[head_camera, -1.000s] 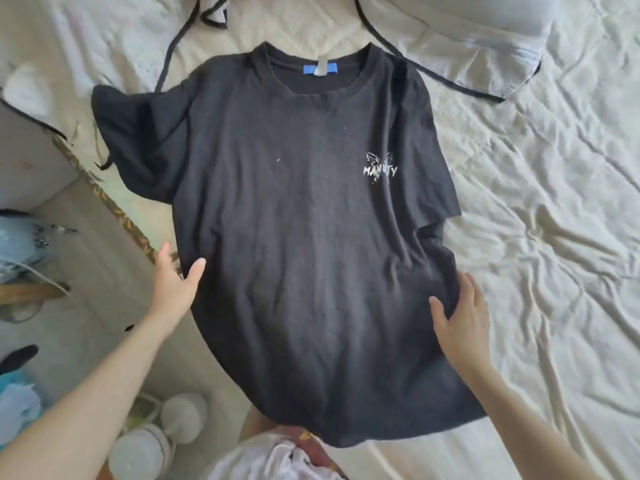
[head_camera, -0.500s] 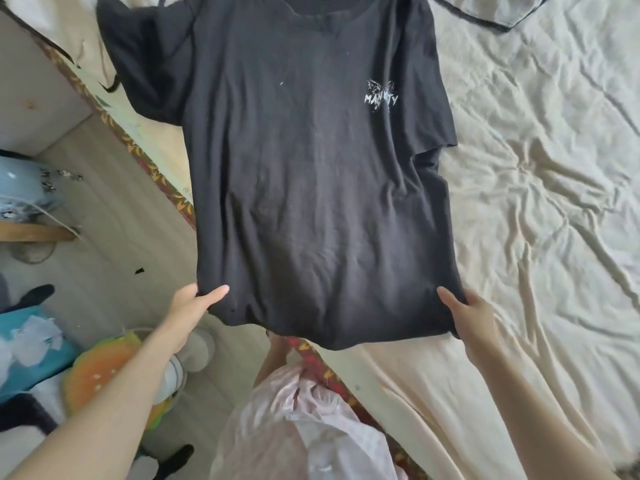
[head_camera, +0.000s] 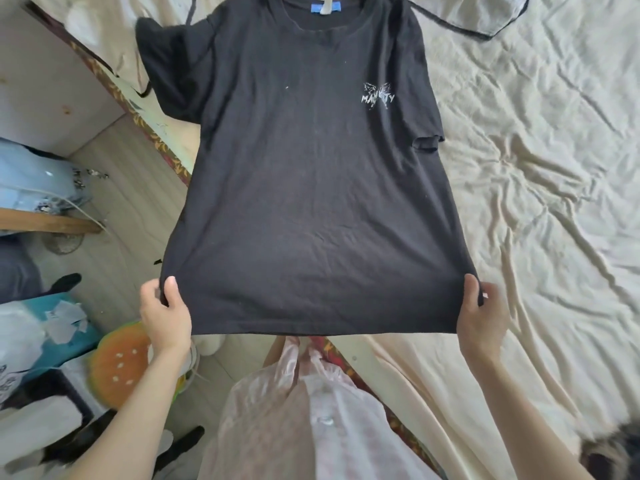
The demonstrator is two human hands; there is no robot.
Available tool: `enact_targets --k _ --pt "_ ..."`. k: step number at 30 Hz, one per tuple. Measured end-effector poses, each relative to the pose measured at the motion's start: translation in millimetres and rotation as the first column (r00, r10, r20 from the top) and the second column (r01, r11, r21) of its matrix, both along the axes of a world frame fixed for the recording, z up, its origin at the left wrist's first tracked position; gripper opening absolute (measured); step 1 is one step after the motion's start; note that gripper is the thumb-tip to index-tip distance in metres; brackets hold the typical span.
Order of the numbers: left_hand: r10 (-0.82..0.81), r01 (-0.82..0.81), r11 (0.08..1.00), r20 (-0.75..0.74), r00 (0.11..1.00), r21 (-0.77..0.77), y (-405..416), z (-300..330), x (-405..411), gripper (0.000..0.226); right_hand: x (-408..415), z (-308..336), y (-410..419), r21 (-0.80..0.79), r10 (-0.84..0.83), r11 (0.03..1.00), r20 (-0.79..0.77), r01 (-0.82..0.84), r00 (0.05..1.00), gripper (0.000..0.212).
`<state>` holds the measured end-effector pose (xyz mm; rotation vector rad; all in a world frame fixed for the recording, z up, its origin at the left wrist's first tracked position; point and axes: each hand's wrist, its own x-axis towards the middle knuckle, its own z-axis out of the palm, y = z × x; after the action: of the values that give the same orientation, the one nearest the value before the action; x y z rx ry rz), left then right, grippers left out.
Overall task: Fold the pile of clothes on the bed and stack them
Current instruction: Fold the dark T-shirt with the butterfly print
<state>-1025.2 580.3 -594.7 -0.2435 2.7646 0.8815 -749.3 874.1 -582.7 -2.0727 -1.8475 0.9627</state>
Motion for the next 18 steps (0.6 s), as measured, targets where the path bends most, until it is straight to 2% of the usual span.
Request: enact_targets --k 2,6,8,10,12,15,18 --pt "-0.040 0.043 0.998 0.055 0.998 -0.053 -3 -5 4 0.027 8 -8 -1 -0.026 0.009 1.000 0.058 -0.008 0.998 0.026" --pt "-0.035 0.123 0.963 0.342 0.939 -0.239 -10 -32 3 0.023 23 -31 8 -0.250 0.151 0.965 0.265 -0.083 0.952 0.024" --pt "-0.008 0.141 0.956 0.460 0.888 -0.257 -4 -38 -1 0.022 23 -38 18 -0.324 0.202 0.942 0.330 -0.090 0.922 0.023" --pt "-0.077 0.232 0.942 0.518 0.852 -0.241 11 -39 -4 0.029 16 -40 30 -0.349 0.223 0.932 0.337 -0.099 0.915 0.024" --pt "-0.227 0.363 0.910 0.497 0.838 -0.197 37 -36 -8 0.034 1 -40 44 -0.320 0.232 0.938 0.301 -0.132 0.925 0.027" --pt "-0.475 0.543 0.834 0.375 0.796 -0.096 92 -31 -17 0.039 -32 -39 70 -0.242 0.222 0.955 0.194 -0.172 0.956 0.032" --pt "-0.699 0.740 0.660 0.254 0.669 -0.132 151 -31 -28 0.045 -74 -41 101 -0.214 0.209 0.960 0.112 -0.182 0.971 0.033"
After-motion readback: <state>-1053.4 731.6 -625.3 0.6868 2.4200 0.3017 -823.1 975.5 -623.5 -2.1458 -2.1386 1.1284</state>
